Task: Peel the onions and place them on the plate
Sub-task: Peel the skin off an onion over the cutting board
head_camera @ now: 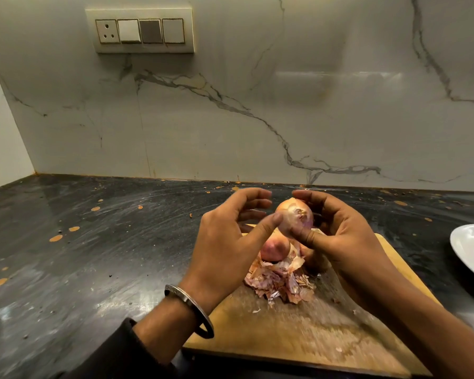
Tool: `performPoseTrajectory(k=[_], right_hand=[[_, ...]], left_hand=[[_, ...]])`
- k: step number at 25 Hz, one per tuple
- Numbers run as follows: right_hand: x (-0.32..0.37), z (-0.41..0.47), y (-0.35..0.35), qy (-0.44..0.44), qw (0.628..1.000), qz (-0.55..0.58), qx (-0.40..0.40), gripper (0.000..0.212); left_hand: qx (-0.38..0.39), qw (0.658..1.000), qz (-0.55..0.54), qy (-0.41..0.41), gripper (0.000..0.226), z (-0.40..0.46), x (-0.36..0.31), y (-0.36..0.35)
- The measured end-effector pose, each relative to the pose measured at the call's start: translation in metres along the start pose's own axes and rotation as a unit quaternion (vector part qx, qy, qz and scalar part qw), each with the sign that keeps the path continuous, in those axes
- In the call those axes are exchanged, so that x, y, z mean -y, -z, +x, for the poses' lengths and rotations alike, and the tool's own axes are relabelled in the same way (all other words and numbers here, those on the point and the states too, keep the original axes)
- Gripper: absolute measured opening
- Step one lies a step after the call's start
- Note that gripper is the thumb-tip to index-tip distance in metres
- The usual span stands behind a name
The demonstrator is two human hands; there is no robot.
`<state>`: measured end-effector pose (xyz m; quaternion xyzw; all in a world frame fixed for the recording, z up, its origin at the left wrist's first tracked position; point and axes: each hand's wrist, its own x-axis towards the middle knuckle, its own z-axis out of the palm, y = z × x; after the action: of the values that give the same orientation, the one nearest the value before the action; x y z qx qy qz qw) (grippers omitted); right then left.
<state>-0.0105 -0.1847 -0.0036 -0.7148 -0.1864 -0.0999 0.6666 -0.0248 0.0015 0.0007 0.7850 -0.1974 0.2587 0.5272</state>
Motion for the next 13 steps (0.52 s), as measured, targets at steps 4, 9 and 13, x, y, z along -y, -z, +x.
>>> performPoseTrajectory(k=[4, 9, 13], right_hand=[[0.0007, -0.0014, -0.0015, 0.015, 0.999, -0.035, 0.024, 0.075], [0.0005, -0.0015, -0.0012, 0.022, 0.999, -0.034, 0.022, 0.076], [0.0007, -0.0009, -0.0011, 0.021, 0.999, -0.026, 0.02, 0.074]], left_hand=[[0.012, 0.999, -0.028, 0.015, 0.044, -0.0006, -0.0005, -0.001], [-0.001, 0.999, -0.035, 0.023, 0.023, 0.0019, 0.0056, -0.0005], [-0.002, 1.0, -0.025, 0.015, 0.021, 0.0014, 0.0061, -0.001]])
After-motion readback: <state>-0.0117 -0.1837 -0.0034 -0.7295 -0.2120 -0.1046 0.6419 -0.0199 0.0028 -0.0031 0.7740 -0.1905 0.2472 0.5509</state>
